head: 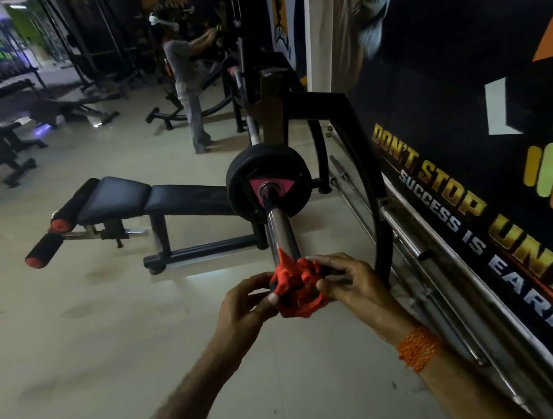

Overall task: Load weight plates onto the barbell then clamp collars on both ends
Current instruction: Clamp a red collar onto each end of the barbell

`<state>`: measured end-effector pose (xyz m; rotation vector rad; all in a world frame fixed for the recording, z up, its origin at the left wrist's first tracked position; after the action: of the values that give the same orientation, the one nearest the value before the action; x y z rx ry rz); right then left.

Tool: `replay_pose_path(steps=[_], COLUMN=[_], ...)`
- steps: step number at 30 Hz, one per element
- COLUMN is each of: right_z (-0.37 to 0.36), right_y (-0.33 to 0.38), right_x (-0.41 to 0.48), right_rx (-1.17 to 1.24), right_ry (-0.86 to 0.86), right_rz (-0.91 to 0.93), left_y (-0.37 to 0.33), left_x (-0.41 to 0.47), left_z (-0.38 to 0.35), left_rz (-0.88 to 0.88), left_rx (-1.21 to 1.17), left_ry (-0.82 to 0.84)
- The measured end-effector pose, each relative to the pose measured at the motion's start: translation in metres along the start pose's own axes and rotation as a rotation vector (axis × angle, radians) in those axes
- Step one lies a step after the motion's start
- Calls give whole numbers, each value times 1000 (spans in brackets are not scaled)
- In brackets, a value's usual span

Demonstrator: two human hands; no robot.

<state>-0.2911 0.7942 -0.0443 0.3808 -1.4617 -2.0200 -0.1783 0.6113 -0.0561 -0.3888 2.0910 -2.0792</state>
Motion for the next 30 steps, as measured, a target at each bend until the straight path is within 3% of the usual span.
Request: replay_pose_path(steps=[9,18,25,30], right_z=[0,4,6,8], right_y=[-13,-29,-39,-14], right_x=[55,131,193,223], right_rx=[112,121,34,77], right_ry=[26,-95,-43,110], right_rz=[-51,-203,-265,-318], left_y=[-8,2,10,11], left_x=[46,113,169,203], left_z=[6,16,23,36], left_rz=[-2,93,288,368], left_rx=[-57,-156,-353,-436], left_ry=[-62,-156,-153,-148])
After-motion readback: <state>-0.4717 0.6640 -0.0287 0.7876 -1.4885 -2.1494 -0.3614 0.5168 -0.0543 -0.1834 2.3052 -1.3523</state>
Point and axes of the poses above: each hand's wrist, its own x-axis towards the middle knuckle, its own z-axis out of the back of the hand, y = z × x, the point moved 6 cm from there along x, towards the middle knuckle, and after that the axes turned 11 degrees about -x, right-handed, at the moved point
